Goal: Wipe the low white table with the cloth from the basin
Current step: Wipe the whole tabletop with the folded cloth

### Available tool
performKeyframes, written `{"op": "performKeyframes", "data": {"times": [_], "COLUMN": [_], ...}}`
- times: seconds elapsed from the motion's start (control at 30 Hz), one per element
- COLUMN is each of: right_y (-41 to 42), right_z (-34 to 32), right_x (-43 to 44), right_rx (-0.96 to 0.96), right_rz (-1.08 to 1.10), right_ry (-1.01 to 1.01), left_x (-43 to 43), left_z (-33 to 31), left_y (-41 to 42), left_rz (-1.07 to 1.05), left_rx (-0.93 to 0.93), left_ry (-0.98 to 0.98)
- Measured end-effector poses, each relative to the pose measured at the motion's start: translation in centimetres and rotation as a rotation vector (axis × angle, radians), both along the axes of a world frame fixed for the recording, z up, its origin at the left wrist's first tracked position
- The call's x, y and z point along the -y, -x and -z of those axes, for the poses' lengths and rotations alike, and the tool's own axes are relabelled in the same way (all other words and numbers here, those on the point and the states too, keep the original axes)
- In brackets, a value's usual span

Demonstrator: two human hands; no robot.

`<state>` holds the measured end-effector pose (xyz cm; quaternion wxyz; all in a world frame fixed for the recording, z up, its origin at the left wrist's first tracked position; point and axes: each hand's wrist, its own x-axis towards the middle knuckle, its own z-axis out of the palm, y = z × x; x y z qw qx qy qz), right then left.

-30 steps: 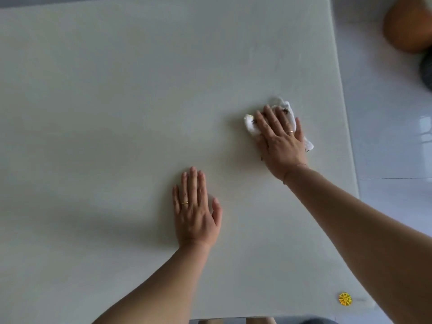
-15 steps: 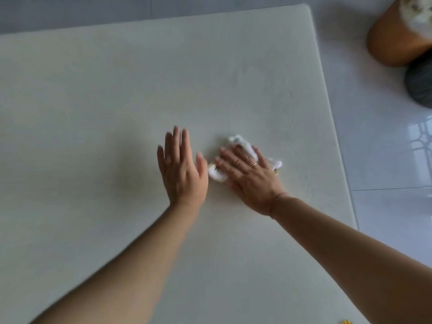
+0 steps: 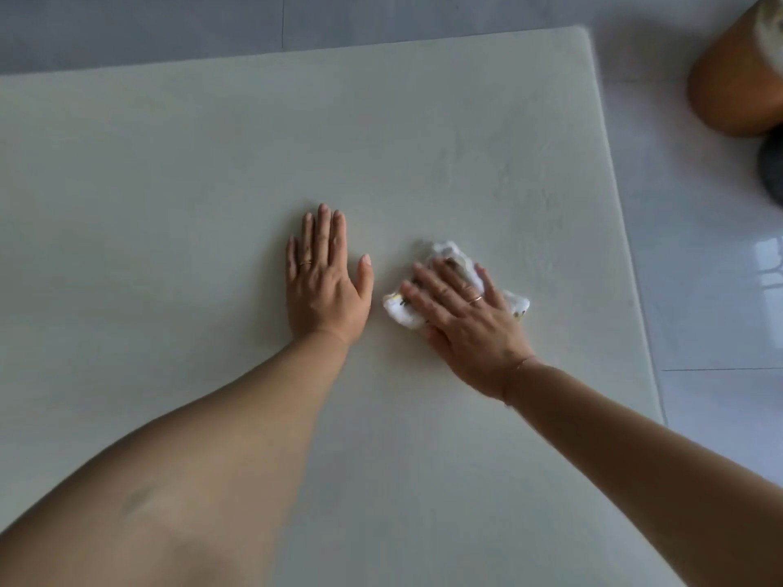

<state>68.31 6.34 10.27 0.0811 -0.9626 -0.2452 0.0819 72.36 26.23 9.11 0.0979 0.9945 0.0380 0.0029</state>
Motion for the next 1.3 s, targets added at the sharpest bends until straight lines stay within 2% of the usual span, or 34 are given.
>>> {"op": "performKeyframes", "data": {"times": [0.03, 0.1, 0.2, 0.23, 0.3, 0.37, 0.43, 0.47, 0.53, 0.6, 0.67, 0.7, 0.77, 0.83, 0.87, 0.93, 1.0, 1.07, 1.13, 1.23, 1.3], "right_y": [-1.4, -3.8, -3.9, -3.4, -2.2, -2.7, -4.9, -6.3, -8.9, -10.0, -9.4, -8.6, -7.3, -8.6, -9.8, -12.7, -15.3, -16.3, -15.8, -14.0, -15.2], "right_z": [0.1, 0.2, 0.2, 0.1, 0.0, 0.0, 0.1, 0.3, 0.5, 0.5, 0.3, 0.1, 0.0, -0.1, 0.0, 0.5, 0.6, 0.8, 0.7, 0.4, 0.1], "right_x": [0.9, 1.5, -2.1, -3.6, -5.2, -4.0, -1.6, -0.6, 0.5, -1.0, -3.9, -5.4, -6.6, -5.0, -3.8, -1.3, 0.0, -1.5, -4.5, -7.6, -5.9], "right_rx": [-0.004, -0.027, -0.030, -0.033, -0.039, -0.030, -0.006, 0.000, -0.013, -0.023, -0.037, -0.041, -0.049, -0.027, -0.010, 0.010, 0.004, -0.003, -0.006, -0.012, -0.015], "right_rz": [0.049, 0.295, 0.598, 0.581, 0.360, 0.101, -0.003, 0.037, 0.266, 0.520, 0.619, 0.549, 0.259, 0.013, -0.037, 0.057, 0.329, 0.575, 0.652, 0.324, 0.082], "right_ry": [0.013, -0.023, -0.068, -0.082, -0.083, -0.041, -0.001, 0.006, -0.035, -0.081, -0.089, -0.092, -0.069, -0.029, -0.013, -0.006, -0.052, -0.079, -0.080, -0.082, -0.048], "left_x": [0.0, 0.1, 0.2, 0.2, 0.2, 0.2, 0.2, 0.2, 0.1, 0.1, 0.1, 0.1, 0.0, 0.0, 0.0, 0.0, 0.1, 0.0, 0.1, 0.1, 0.0], "left_z": [-0.1, -0.2, -0.4, -0.5, -0.5, -0.6, -0.5, -0.5, -0.4, -0.3, -0.2, -0.2, -0.2, -0.3, -0.3, -0.4, -0.5, -0.6, -0.6, -0.7, -0.6], "left_y": [0.0, 0.1, -0.1, -0.1, -0.1, -0.1, -0.1, -0.1, -0.2, -0.3, -0.2, -0.2, -0.3, -0.3, -0.3, -0.3, -0.3, -0.4, -0.4, -0.4, -0.4], "left_rz": [-0.003, -0.009, -0.015, -0.015, -0.014, -0.013, -0.017, -0.022, -0.027, -0.024, -0.019, -0.018, -0.015, -0.015, -0.016, -0.017, -0.013, -0.017, -0.013, -0.014, -0.010], "left_rx": [-0.013, -0.028, -0.027, -0.028, -0.031, -0.037, -0.041, -0.039, -0.040, -0.038, -0.034, -0.032, -0.036, -0.046, -0.051, -0.059, -0.066, -0.075, -0.083, -0.090, -0.089], "left_ry": [0.001, 0.005, 0.010, 0.010, 0.012, 0.010, 0.005, 0.007, 0.013, 0.015, 0.011, 0.008, 0.012, 0.016, 0.012, 0.006, 0.004, 0.001, -0.005, -0.005, -0.001]}}
